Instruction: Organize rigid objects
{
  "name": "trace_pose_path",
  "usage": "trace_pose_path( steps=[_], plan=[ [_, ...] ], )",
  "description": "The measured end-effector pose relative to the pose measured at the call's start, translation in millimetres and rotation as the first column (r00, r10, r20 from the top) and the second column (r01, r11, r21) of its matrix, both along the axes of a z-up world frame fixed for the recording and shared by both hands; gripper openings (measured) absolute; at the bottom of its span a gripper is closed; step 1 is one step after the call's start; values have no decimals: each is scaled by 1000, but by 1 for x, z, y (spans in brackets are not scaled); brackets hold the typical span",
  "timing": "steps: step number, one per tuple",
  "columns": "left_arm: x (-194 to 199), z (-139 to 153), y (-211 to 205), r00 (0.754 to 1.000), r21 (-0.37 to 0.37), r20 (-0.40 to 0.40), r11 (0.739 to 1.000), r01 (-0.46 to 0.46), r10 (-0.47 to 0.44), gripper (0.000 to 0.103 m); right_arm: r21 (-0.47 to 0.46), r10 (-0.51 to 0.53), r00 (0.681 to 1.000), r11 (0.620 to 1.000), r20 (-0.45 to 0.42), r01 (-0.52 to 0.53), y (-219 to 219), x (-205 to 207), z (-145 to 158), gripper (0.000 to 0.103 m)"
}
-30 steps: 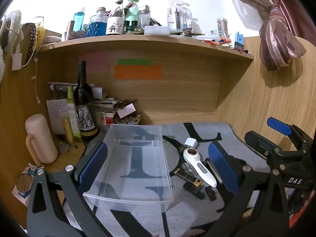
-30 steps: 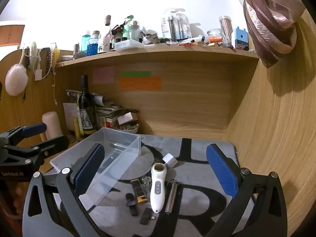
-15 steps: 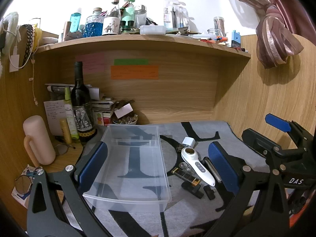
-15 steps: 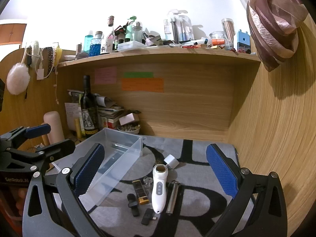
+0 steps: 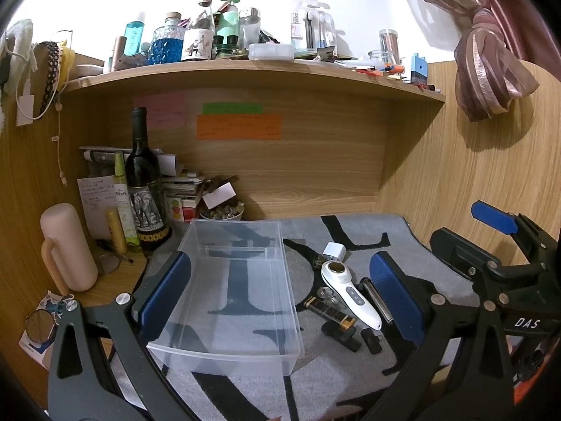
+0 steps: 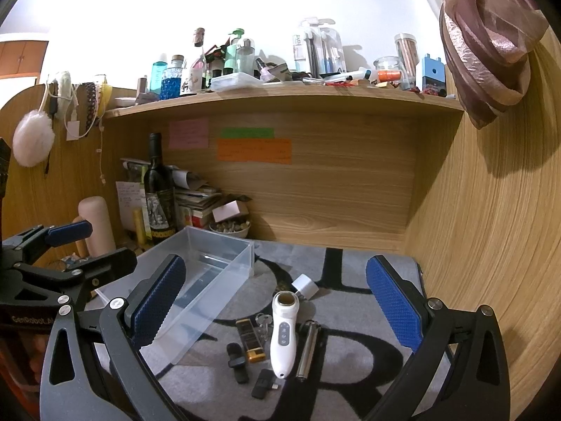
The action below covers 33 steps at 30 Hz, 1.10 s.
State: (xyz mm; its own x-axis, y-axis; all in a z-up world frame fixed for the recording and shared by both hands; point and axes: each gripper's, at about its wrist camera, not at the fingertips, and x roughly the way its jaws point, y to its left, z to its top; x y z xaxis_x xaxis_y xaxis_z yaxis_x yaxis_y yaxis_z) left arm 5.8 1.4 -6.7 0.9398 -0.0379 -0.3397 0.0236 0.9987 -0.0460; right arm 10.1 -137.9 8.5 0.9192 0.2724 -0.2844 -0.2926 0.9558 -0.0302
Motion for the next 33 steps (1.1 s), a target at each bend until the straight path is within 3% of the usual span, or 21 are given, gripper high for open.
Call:
trace_pose_path(
  steps=[33],
  plan=[
    [9,-4,0,1000,-1,-21,1000,9,-9,103,-4,2,1000,1000,-4,-2,2,1,0,103]
  ],
)
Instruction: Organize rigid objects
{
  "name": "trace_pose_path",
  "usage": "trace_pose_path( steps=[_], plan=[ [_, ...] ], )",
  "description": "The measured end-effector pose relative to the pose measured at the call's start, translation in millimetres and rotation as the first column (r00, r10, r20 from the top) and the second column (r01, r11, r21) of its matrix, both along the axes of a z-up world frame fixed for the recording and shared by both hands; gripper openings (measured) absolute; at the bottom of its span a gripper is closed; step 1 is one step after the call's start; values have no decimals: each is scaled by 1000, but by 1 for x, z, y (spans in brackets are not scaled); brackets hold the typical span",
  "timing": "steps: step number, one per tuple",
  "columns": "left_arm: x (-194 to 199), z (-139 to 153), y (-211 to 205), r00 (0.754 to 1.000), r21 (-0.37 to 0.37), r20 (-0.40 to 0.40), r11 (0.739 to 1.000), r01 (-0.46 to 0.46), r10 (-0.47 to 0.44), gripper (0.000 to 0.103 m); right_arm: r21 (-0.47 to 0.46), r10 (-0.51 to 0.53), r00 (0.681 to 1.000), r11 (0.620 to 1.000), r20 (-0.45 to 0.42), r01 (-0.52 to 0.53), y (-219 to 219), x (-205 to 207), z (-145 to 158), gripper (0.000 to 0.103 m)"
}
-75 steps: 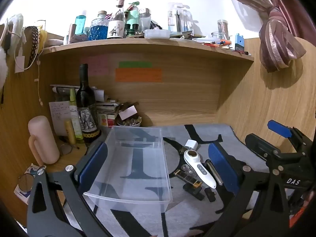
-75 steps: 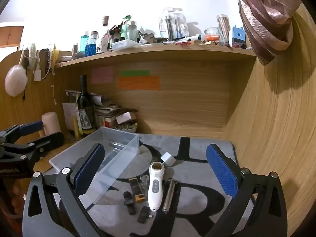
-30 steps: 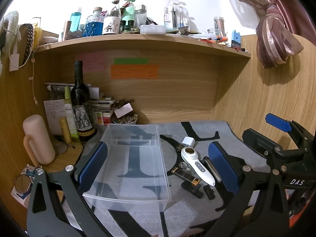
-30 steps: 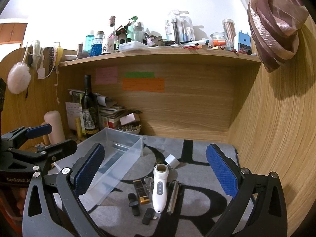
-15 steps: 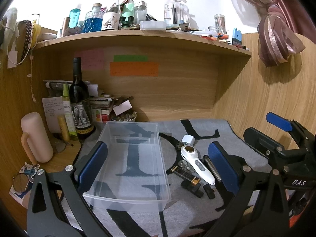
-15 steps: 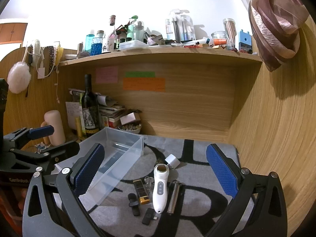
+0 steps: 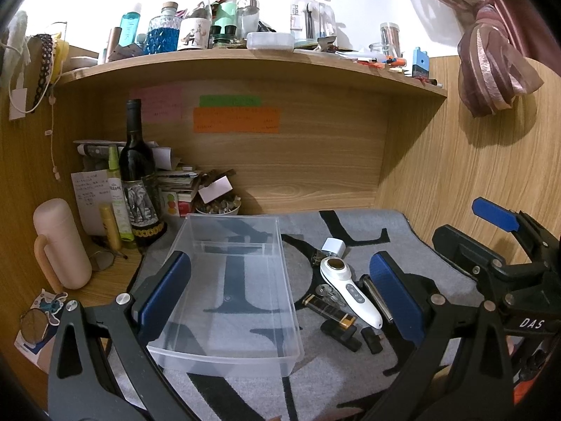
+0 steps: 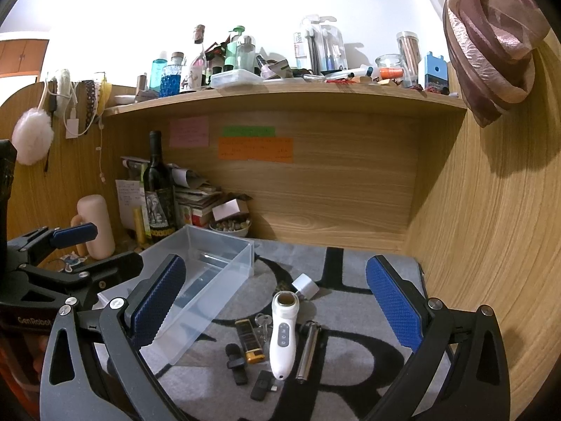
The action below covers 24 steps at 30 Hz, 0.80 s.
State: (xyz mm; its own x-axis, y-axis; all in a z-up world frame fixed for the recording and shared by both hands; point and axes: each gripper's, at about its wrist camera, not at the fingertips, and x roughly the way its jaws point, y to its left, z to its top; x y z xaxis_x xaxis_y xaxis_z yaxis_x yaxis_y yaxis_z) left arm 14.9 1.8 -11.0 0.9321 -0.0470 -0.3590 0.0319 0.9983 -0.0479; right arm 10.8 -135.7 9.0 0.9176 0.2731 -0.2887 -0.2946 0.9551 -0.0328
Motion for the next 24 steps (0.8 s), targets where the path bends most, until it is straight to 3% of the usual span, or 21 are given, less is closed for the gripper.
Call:
trace_pose_path(
  steps=[13,17,24],
  plan=[
    [17,-11,12,999,-22,-40,999,24,-25,103,8,16,999,1000,-51,-15,0,21,-8,103],
    [27,-15,25,996,-17,-89,1000,6,-8,82,16,21,996,1000,-85,-20,-1,33,-13,103],
    [48,-24,65,984,-4,-165,998,-63,62,80,19,22,989,1000,-148,-20,-4,58,-24,102]
  ],
)
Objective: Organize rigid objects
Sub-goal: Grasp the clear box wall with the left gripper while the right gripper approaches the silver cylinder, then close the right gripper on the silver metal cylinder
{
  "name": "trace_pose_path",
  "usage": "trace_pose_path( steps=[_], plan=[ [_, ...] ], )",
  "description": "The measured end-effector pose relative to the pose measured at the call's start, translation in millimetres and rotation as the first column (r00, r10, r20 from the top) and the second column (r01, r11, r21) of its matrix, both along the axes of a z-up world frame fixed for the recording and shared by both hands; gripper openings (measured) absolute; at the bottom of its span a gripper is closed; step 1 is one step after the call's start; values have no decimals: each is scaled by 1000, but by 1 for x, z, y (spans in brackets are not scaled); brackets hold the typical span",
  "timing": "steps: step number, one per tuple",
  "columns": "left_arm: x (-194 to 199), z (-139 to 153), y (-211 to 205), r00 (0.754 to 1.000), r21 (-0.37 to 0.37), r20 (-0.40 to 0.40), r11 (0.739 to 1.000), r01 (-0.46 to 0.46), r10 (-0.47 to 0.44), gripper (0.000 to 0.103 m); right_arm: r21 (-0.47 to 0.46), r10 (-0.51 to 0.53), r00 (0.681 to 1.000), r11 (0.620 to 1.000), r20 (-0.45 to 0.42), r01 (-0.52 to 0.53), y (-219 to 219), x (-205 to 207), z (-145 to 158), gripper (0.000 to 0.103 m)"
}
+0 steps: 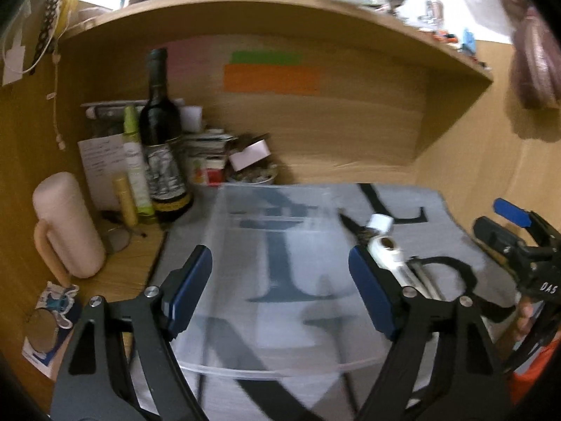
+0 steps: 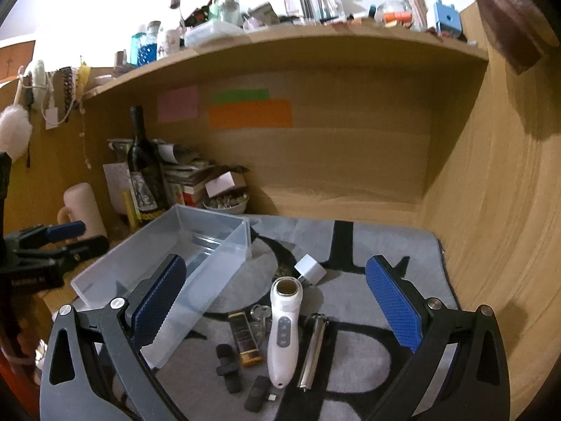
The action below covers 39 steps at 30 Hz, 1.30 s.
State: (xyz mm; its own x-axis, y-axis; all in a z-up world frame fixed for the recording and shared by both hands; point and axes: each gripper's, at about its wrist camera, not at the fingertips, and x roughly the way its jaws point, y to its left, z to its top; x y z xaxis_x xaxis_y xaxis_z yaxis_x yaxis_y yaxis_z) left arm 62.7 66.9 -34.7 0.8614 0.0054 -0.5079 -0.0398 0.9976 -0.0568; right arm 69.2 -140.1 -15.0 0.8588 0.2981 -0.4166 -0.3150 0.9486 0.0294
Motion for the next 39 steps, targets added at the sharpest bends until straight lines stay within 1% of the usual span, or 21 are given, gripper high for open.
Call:
trace_pose_path(
  steps=[2,3,5,9,11,12,15,17,18,21,22,26,29,30,32,37,39],
  plan=[
    [7,-2,14,999,2,-26,1000,-23,23,76,-8,-3,1000,1000,-22,2,0,8,-4,96],
    [10,-4,20,999,1,-42,1000,-30,30,76,-13,-1,999,1000,-36,1,-1,12,-5,94],
    [19,-7,35,996,6,-81,999,-48,49,70,-22,3,998,1000,-66,-4,-2,20,-9,88],
    [36,-20,58,984,30,-157,996,-78,82,61,-29,-11,994,1000,-112,8,-9,32,-17,83],
    [43,-27,66,977,23,-198,997,-75,78,55,-36,-25,991,999,-135,21,-13,38,-22,80],
    [47,-30,69,973,16,-217,997,-73,74,53,-41,-31,989,999,-148,25,-15,40,-24,80],
    [56,-43,76,962,-6,-269,998,-60,56,45,-58,-47,981,998,-186,37,-21,50,-33,75],
    [61,-50,76,952,-16,-304,999,-50,42,35,-63,-53,973,997,-223,40,-25,56,-40,71],
    [62,-53,76,948,-21,-315,999,-46,37,33,-63,-52,970,997,-238,38,-26,58,-43,71],
    [65,-62,74,937,-45,-348,999,-24,7,20,-67,-50,957,997,-287,32,-26,64,-53,69],
    [66,-65,73,934,-50,-356,999,-17,-2,12,-70,-45,952,997,-301,25,-24,66,-57,69],
    [69,-74,69,924,-46,-383,999,-4,-14,9,-88,-31,941,996,-338,1,-15,75,-67,63],
    [70,-77,71,921,-65,-389,998,-11,-15,7,-98,-38,930,995,-366,2,-14,80,-75,58],
    [70,-78,73,920,-73,-391,997,-12,-18,7,-102,-45,925,995,-377,7,-16,82,-78,57],
    [69,-77,76,920,-89,-390,996,-15,-21,6,-114,-60,915,993,-399,15,-19,84,-85,51],
    [66,-73,73,923,-86,-383,996,-10,-24,6,-158,-84,888,987,-452,13,-24,85,-101,50],
    [65,-73,71,923,-85,-383,996,-8,-25,6,-163,-81,877,987,-473,3,-24,88,-107,44]
  ],
)
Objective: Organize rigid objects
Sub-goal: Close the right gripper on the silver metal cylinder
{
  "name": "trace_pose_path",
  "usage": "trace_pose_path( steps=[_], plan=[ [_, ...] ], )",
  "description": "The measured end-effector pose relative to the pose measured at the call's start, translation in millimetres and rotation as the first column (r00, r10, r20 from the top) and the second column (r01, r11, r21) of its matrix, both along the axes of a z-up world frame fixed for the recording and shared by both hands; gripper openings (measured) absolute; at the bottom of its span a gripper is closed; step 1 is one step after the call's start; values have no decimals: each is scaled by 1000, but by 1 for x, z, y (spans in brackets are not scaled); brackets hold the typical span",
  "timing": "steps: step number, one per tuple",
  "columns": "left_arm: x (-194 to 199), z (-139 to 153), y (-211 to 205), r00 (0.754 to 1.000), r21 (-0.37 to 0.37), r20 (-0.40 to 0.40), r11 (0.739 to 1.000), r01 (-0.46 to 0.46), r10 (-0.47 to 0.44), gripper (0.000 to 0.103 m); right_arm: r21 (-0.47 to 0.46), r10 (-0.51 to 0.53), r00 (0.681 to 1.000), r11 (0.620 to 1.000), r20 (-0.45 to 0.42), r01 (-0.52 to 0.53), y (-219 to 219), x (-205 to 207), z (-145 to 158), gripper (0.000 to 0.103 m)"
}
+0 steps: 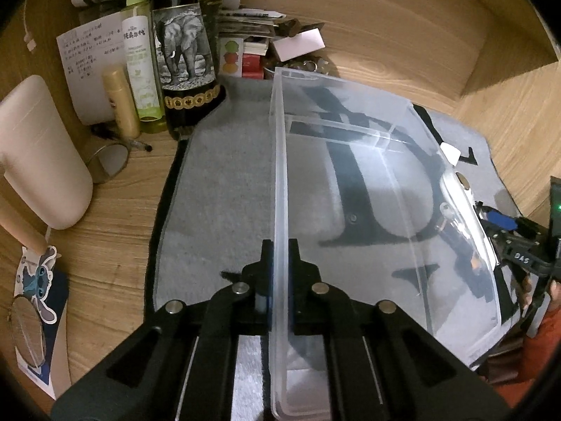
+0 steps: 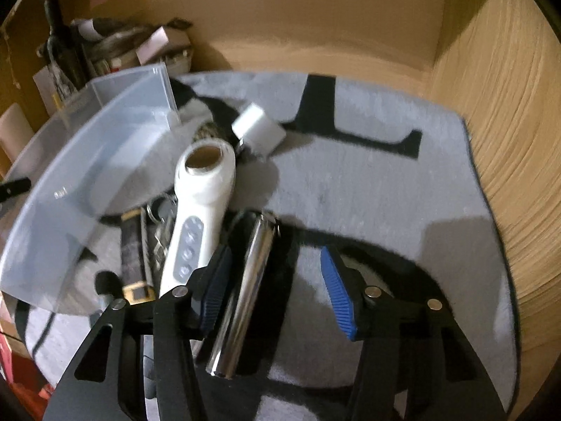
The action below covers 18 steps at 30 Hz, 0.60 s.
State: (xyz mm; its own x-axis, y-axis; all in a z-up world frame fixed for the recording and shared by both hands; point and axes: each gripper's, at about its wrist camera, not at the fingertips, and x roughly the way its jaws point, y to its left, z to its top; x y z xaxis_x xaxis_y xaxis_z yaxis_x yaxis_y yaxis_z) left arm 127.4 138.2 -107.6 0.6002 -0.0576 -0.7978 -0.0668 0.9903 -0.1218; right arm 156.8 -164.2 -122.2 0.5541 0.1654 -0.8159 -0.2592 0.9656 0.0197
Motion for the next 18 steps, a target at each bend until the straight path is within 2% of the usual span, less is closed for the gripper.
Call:
trace_pose_path(
  steps=[3,5,7,11,14,18],
  plan=[
    [-1,1,-1,1000,-4,0,1000,2,-2,6,-12,15,1000,1000,11,-14,3,1,-3,34],
    [-3,1,-3,1000,-4,0,1000,4,-4,6,-11,31,999,999,18,-31,6,2,-3,22],
    [-4,1,-5,1000,6,1,1000,6,-6,6,-12,37,999,999,27,-37,8,2,-3,17],
    [-6,4,-5,1000,11,14,1000,7,-7,6,-3,42,998,999,40,-42,8,1,-1,15],
    [-7,10,-6,999,24,37,1000,7,-8,6,3,42,996,999,78,-43,8,-4,7,10],
    [-4,11,-8,999,50,42,999,16,-18,6,9,36,991,999,129,-38,6,-9,19,10]
  ],
)
